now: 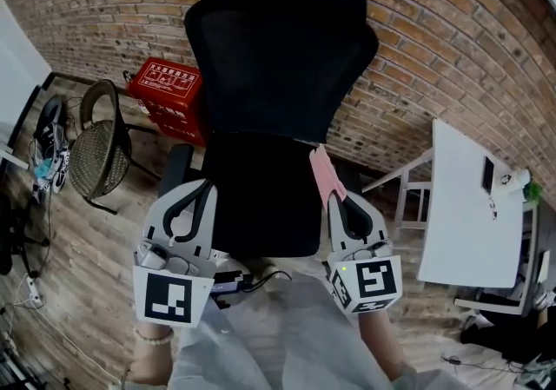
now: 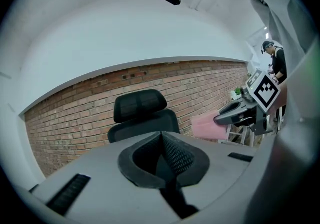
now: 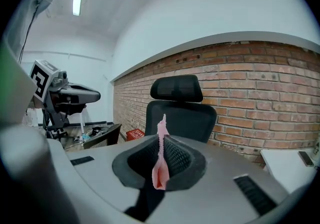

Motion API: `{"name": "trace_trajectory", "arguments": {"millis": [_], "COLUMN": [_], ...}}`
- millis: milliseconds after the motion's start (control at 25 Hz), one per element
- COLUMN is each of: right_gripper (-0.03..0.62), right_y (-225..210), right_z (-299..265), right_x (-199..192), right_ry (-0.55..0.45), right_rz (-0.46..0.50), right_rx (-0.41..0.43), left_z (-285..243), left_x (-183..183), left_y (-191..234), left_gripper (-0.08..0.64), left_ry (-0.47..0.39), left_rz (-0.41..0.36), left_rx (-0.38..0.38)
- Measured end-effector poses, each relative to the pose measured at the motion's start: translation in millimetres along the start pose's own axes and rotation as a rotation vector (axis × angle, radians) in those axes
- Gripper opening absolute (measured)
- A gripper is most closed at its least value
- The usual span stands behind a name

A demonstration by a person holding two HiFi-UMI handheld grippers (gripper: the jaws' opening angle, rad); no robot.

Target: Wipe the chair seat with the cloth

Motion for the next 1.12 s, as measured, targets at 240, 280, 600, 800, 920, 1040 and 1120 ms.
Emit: {"name": "trace_trajectory", "arguments": {"millis": [240,280,600,800,920,1040,1120], "right_gripper": [0.049,0.049,0.049,0.049,0.049,0.049,0.049], "right_y": [5,7,10,14,17,19,18], "right_z": [-4,-5,-6,-7,-9,-11,-12], "right_x": [-6,-6,-10,-14,-15,-16,-17], "right_ry": [0.013,0.015,0.012,0.021,0.026,0.029,0.03], "right_rz": [0.005,0.008,0.012,0.011,0.008,0.012,0.008], "right_rx": [0.024,0.029,0.045,0.058,0.066,0.075,0.071], "left_z": [4,5,5,8,9,8,7], "left_x": [-6,-6,-8,-7,-8,-10,-11], "left_y": [-1,-1,-1,-1,1,0,0], "left_gripper": [0.018,0.018,0.018,0.018,0.018,0.018,0.018], "left_ry": [0.016,0.018,0.031,0.033,0.037,0.04,0.043], "left_rz": [0.003,-0.001,-0.002,-0.022,-0.025,-0.022,-0.015], "left_rx": [0.016,0.016,0.023,0.02,0.023,0.024,0.023]}}
Point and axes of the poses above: the fingertips, and each gripper's own axes: z backward along the fingers, y to its left, x out of its top, the point moved 5 cm from there along z, backward along the fingers, and after that the axes turned 12 degrees about -z, right-handed, at the moved point
